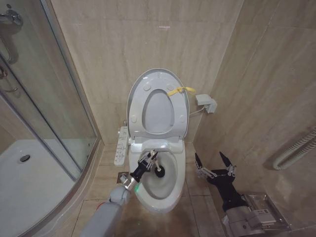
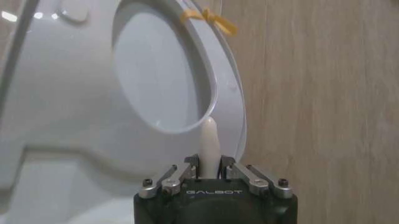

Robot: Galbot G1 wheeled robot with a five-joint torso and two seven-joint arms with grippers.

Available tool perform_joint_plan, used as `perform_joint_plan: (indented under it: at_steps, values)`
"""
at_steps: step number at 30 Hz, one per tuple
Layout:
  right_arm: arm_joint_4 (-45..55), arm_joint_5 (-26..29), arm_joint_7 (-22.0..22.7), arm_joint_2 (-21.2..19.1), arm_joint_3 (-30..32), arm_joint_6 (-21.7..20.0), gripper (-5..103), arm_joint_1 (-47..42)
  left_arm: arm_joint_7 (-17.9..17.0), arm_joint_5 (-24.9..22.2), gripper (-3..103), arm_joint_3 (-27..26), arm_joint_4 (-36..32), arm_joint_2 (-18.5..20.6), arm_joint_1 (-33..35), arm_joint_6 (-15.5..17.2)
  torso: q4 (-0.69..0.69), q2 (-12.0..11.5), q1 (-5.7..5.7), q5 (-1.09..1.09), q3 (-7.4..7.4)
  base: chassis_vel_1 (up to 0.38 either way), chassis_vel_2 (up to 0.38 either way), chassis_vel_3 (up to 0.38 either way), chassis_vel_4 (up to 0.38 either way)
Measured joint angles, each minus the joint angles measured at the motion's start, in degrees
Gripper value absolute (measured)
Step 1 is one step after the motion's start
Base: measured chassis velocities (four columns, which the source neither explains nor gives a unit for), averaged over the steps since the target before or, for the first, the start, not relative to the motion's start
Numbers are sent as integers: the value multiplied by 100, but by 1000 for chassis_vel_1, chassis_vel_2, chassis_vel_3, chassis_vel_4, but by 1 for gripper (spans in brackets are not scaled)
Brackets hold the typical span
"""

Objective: Open the toilet lid, clean the toilet bowl with a toilet brush, close the toilet lid, and flush.

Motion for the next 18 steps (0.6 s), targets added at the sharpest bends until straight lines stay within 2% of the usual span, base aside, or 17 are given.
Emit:
perform_joint_plan:
  at_steps: [3, 8, 11, 16, 18]
  values:
    - [0, 0, 0, 0, 0, 0, 100, 0, -27, -54, 21, 34, -27, -61, -38, 47, -1, 0, 0, 0, 0, 0, 0, 0, 0]
    - [0, 0, 0, 0, 0, 0, 100, 0, 2, -24, 21, 37, 290, -89, 9, 6, 3, 0, 0, 0, 0, 0, 0, 0, 0]
    - [0, 0, 0, 0, 0, 0, 100, 0, 60, 259, 21, -75, 577, -21, 46, -171, 5, 0, 0, 2, 0, 0, 0, 0, 0]
    - [1, 0, 0, 0, 0, 0, 100, 0, 71, 350, 21, -36, 555, 44, -12, -182, 5, 0, 0, 1, 0, 0, 0, 0, 0]
    - [0, 0, 0, 0, 0, 0, 100, 0, 70, 241, 21, 46, 411, 12, -130, -97, 2, 0, 0, 1, 0, 0, 0, 0, 0]
